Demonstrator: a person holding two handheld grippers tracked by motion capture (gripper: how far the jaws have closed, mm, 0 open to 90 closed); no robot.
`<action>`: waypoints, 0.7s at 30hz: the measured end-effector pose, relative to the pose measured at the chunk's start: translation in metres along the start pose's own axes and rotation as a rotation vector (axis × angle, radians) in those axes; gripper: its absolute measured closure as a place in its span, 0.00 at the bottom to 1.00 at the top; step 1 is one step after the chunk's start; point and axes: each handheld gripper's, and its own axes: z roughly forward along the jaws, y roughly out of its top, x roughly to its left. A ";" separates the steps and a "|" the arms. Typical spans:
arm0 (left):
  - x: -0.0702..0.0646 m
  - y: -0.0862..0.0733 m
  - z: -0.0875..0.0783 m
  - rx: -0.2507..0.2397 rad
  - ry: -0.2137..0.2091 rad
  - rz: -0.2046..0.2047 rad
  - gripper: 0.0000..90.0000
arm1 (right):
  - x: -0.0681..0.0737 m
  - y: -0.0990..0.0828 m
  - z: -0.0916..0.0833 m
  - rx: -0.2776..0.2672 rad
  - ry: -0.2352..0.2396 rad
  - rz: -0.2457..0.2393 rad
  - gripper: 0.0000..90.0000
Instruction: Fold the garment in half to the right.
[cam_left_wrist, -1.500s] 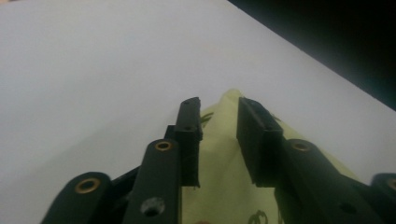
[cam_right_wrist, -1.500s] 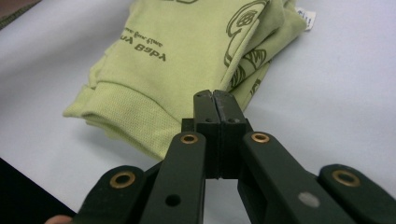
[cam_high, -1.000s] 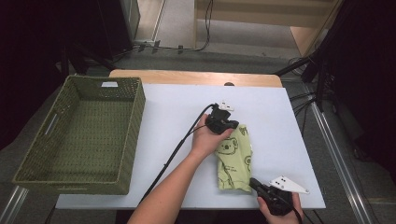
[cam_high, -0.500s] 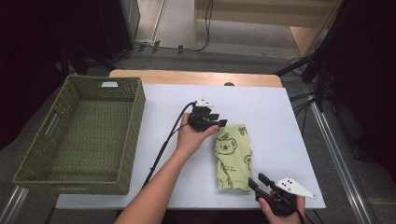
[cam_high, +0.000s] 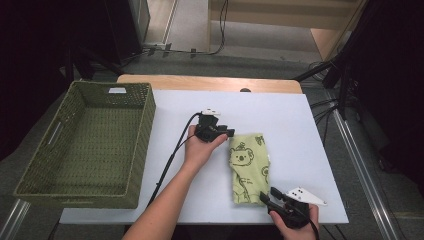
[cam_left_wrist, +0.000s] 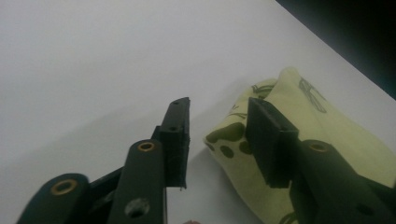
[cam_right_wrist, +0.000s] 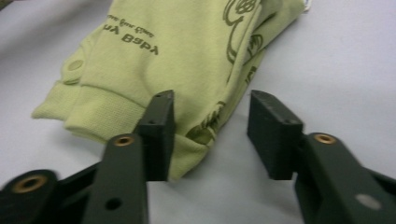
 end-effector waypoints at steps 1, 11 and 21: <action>-0.001 0.000 0.001 0.001 -0.003 -0.004 0.72 | 0.000 0.000 0.000 0.003 0.017 0.003 0.66; -0.003 -0.001 -0.002 0.015 -0.010 0.004 0.97 | 0.002 -0.002 -0.001 -0.003 0.054 0.018 0.88; 0.004 -0.005 -0.020 -0.005 0.018 0.006 0.97 | 0.020 -0.001 0.004 -0.027 0.056 -0.001 0.89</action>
